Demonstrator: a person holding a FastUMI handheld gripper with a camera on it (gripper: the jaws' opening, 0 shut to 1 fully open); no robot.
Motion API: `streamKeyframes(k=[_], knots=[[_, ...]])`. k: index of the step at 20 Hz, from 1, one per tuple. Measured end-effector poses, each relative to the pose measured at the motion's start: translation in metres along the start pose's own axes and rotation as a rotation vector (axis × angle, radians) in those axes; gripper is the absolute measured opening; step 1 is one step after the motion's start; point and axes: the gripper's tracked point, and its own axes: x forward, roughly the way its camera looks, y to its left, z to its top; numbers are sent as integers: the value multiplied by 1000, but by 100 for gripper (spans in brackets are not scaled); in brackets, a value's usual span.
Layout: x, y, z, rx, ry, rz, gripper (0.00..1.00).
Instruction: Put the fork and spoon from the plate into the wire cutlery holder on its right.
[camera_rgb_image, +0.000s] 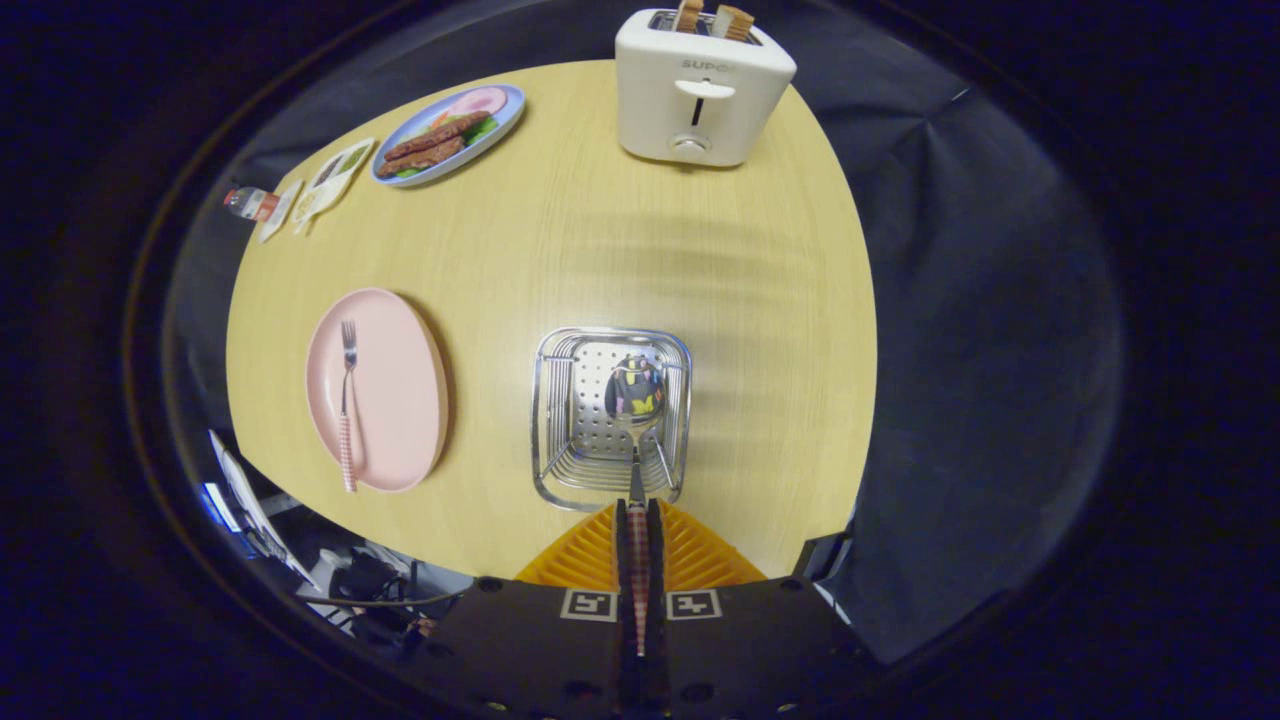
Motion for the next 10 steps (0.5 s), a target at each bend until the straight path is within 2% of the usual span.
streamKeyframes(k=[9, 10], knots=[[-1, 14, 12, -20, 16, 21, 7], [-1, 12, 14, -20, 11, 15, 11]])
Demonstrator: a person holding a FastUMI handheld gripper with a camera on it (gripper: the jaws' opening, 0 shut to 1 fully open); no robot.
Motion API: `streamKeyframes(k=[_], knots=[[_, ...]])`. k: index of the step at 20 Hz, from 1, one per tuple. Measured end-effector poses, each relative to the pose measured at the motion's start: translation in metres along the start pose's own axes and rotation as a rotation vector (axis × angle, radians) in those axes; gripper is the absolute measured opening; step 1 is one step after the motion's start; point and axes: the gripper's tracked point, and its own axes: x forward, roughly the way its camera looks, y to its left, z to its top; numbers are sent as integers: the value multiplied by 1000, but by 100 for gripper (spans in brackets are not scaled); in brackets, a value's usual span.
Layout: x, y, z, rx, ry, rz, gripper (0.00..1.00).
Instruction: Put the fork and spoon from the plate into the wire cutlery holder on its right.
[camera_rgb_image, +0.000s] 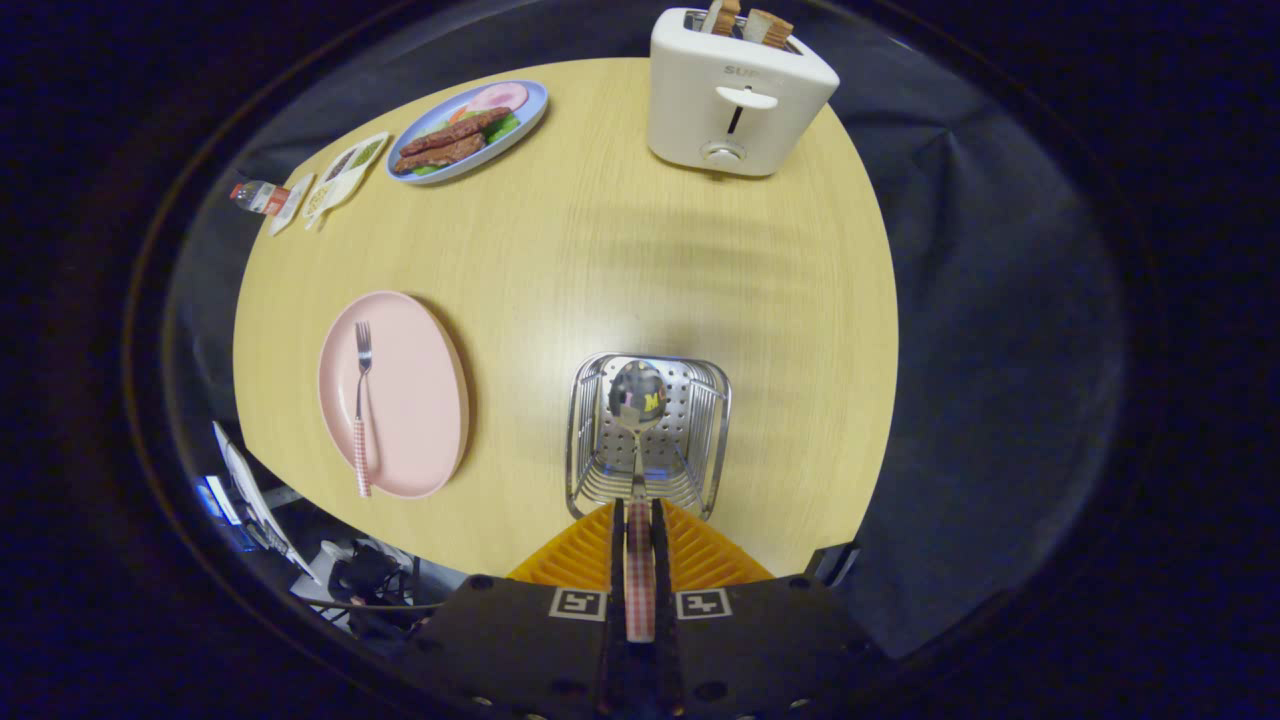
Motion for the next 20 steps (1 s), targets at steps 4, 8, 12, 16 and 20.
streamKeyframes(k=[4, 8, 12, 16, 20], knots=[[-10, -4, 8, -2, -55, -15, 11], [-21, 5, 15, 3, -143, -3, 25], [-34, 30, 26, 12, -260, 35, 49], [-40, 65, 28, -6, -365, 63, 77], [-36, 103, 22, -17, -414, 69, 96]])
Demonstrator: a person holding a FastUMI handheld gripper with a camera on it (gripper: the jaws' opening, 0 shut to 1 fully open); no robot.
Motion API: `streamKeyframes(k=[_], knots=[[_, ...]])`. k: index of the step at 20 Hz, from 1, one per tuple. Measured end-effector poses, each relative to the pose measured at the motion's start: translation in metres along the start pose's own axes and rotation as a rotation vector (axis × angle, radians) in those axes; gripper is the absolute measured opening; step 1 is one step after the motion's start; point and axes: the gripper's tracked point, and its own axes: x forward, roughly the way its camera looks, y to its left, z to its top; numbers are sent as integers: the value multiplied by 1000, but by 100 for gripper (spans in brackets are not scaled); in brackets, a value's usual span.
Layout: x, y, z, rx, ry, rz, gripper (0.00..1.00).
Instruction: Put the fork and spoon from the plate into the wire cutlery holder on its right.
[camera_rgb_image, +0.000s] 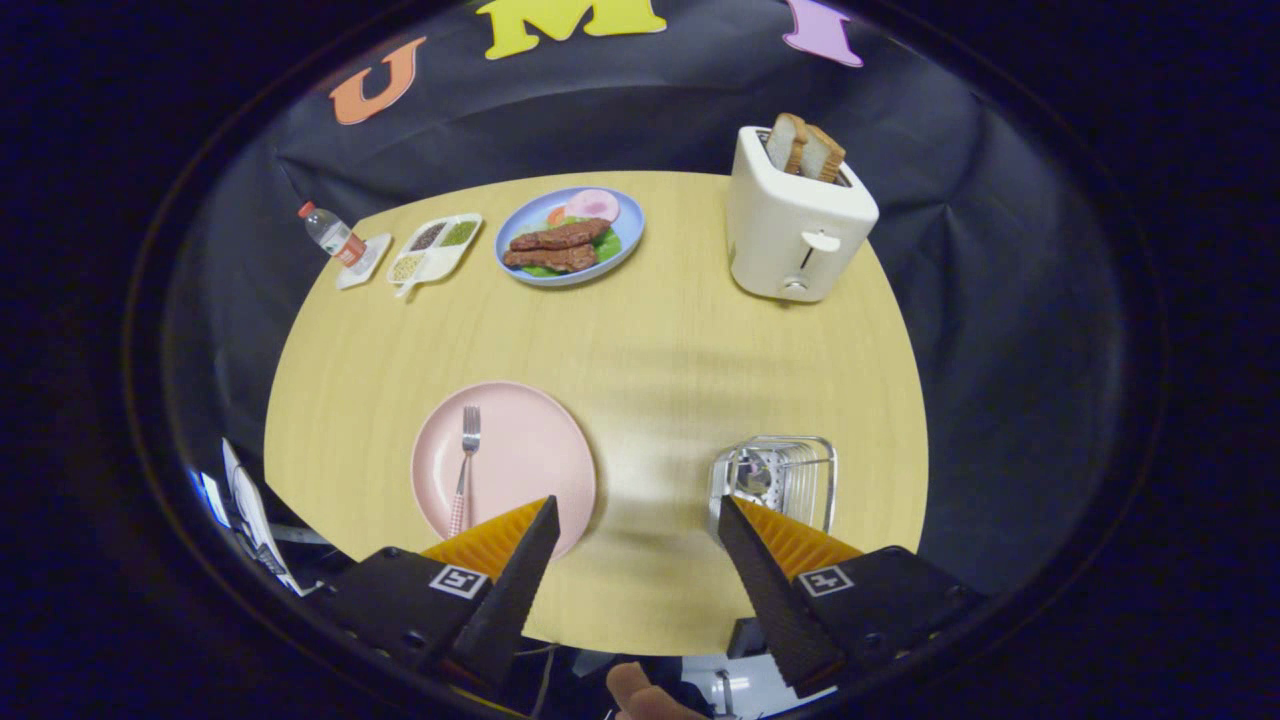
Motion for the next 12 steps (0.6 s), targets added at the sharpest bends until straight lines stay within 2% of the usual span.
streamKeyframes(k=[6, 12], knots=[[17, 69, -26, -45, -2, 26, 97], [49, 123, -56, -30, 67, 50, 97]])
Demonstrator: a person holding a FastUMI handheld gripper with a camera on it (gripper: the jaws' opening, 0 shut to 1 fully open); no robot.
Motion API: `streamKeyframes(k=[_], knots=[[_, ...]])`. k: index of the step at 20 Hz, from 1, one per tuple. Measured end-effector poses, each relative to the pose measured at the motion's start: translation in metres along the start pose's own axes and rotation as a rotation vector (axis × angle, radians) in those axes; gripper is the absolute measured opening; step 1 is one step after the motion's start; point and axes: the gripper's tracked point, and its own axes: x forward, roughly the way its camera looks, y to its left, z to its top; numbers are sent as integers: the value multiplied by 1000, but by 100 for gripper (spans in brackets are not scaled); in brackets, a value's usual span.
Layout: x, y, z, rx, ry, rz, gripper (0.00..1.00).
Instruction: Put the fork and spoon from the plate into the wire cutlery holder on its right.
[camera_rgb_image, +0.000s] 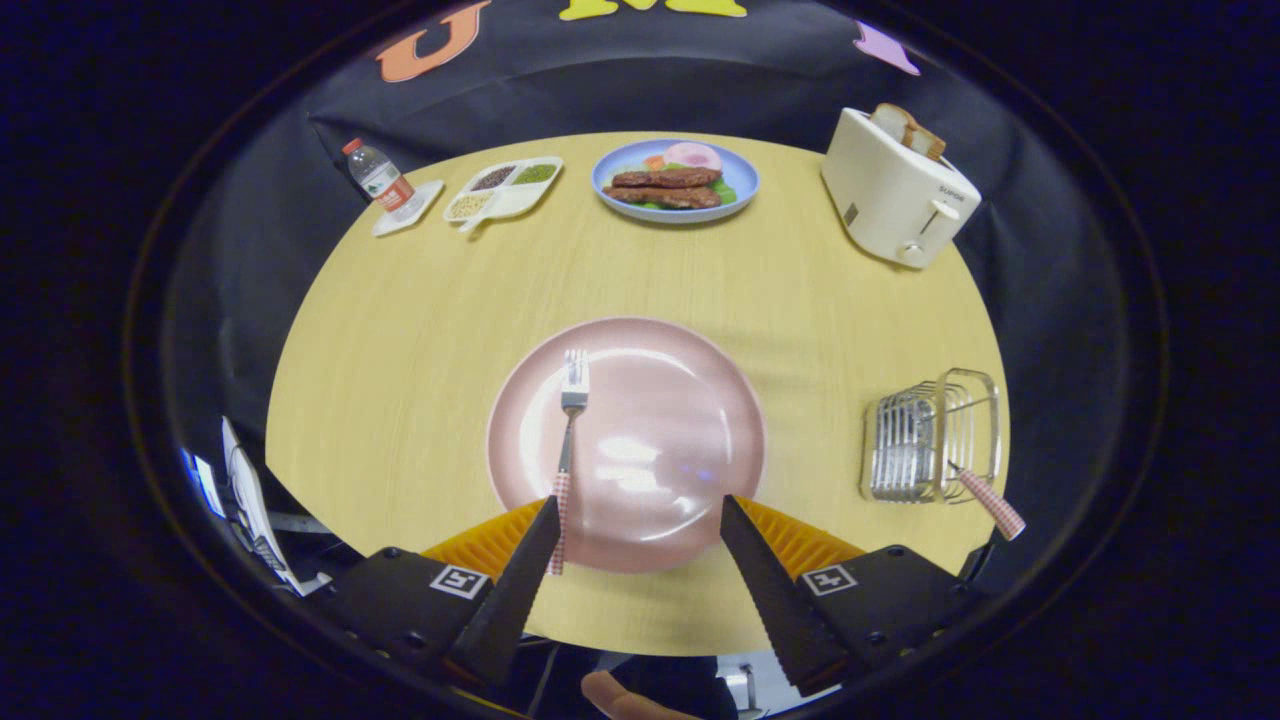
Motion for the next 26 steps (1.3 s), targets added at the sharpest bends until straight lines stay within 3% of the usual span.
streamKeyframes(k=[5, 8, 10, 16, 18, 20, 26], knots=[[30, 25, 2, 25, 3, -7, 96], [46, 31, -1, 47, 4, -29, 86], [53, 36, 1, 60, -18, -30, 75], [63, 52, -10, 67, -39, -22, 16], [63, 51, -11, 64, -61, -21, 21], [60, 52, -17, 87, -65, -13, 5], [46, 41, -28, 98, -76, -9, 1]])
